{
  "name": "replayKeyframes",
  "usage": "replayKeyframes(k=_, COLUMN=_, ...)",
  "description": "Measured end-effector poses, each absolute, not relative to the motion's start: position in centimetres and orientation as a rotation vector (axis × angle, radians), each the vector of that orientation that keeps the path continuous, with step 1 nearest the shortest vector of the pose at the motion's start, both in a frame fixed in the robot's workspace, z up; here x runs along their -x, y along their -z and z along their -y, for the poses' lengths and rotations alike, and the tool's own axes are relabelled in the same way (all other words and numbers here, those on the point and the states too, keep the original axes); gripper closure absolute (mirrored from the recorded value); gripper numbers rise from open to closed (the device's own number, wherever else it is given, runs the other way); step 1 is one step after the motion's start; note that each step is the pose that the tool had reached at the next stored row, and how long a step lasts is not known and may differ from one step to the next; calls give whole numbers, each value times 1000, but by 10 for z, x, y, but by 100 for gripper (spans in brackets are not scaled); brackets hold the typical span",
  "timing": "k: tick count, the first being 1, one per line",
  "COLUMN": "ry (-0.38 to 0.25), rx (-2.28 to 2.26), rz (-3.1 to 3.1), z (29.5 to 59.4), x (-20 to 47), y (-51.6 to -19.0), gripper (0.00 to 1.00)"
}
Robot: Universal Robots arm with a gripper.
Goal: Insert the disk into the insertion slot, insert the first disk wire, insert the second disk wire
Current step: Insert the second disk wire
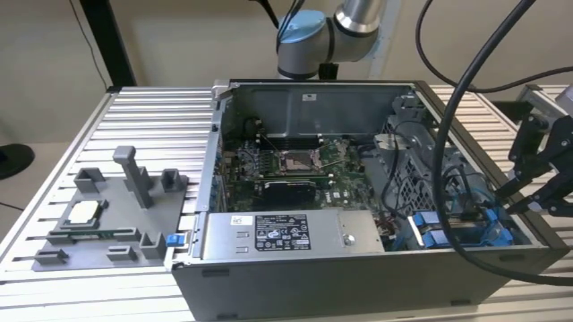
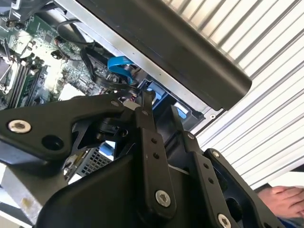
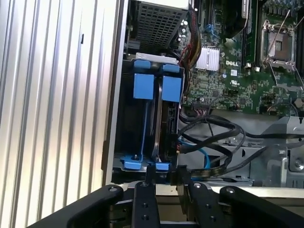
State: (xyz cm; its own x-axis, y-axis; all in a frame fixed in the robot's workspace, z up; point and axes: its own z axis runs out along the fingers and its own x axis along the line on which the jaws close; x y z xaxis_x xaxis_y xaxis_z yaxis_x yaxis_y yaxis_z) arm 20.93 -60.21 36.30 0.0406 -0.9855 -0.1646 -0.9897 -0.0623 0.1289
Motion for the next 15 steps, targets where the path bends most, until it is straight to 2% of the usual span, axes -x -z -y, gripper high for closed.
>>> replayKeyframes(k=8, ry=-394, rx=2232, rz=-2198, z=602, x=-210, y=-361, gripper=0)
replayKeyframes(k=15, ry=-395, rx=2228, rz=-2202, z=602, x=-223, y=-360, gripper=0)
